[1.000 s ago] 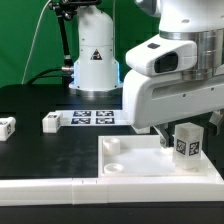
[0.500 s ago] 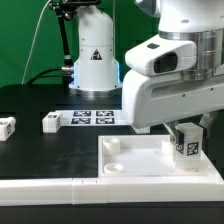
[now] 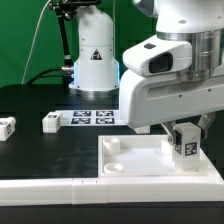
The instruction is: Assemble one leg
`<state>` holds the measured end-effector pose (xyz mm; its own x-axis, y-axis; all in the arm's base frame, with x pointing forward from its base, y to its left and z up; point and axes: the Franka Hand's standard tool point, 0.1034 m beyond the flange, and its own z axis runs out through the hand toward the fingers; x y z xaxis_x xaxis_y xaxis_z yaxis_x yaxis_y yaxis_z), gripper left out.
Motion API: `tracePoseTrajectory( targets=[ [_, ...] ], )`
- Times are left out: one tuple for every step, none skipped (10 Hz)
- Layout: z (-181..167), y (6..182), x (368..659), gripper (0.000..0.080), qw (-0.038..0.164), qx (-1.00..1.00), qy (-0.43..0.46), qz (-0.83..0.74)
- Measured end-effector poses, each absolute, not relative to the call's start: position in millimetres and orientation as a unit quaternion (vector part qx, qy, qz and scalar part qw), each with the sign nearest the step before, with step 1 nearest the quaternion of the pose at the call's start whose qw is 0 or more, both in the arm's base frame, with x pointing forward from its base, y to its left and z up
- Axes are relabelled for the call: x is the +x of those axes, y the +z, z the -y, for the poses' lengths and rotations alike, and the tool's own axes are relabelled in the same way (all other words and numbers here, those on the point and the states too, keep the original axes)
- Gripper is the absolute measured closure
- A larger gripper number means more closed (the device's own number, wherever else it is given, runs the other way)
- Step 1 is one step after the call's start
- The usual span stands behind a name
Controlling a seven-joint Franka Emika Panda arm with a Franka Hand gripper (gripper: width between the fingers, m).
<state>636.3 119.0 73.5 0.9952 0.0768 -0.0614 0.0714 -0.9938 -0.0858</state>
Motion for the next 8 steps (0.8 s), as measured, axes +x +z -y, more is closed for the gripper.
tracePoseTrajectory(
  targets=[
    [-119.3, 73.2, 636.2, 0.0508, 0.040, -0.998, 0.035, -0.026],
    [-119.9, 73.2, 636.0, 0.0508, 0.036, -0.993, 0.038, -0.102],
    [-120.4, 73.1, 635.6, 0.0508, 0.032, -0.985, 0.040, -0.162],
    [-119.9, 72.4, 635.7, 0.0508, 0.030, -0.971, 0.043, -0.234],
    [-119.8, 72.4, 636.0, 0.0508, 0.031, -0.955, 0.045, -0.292],
    [-119.2, 72.4, 636.3, 0.0508, 0.033, -0.938, 0.049, -0.343],
    [-119.9, 73.0, 636.4, 0.0508, 0.030, -0.906, 0.051, -0.420],
    [-120.4, 72.9, 636.2, 0.0508, 0.027, -0.879, 0.053, -0.474]
  ],
)
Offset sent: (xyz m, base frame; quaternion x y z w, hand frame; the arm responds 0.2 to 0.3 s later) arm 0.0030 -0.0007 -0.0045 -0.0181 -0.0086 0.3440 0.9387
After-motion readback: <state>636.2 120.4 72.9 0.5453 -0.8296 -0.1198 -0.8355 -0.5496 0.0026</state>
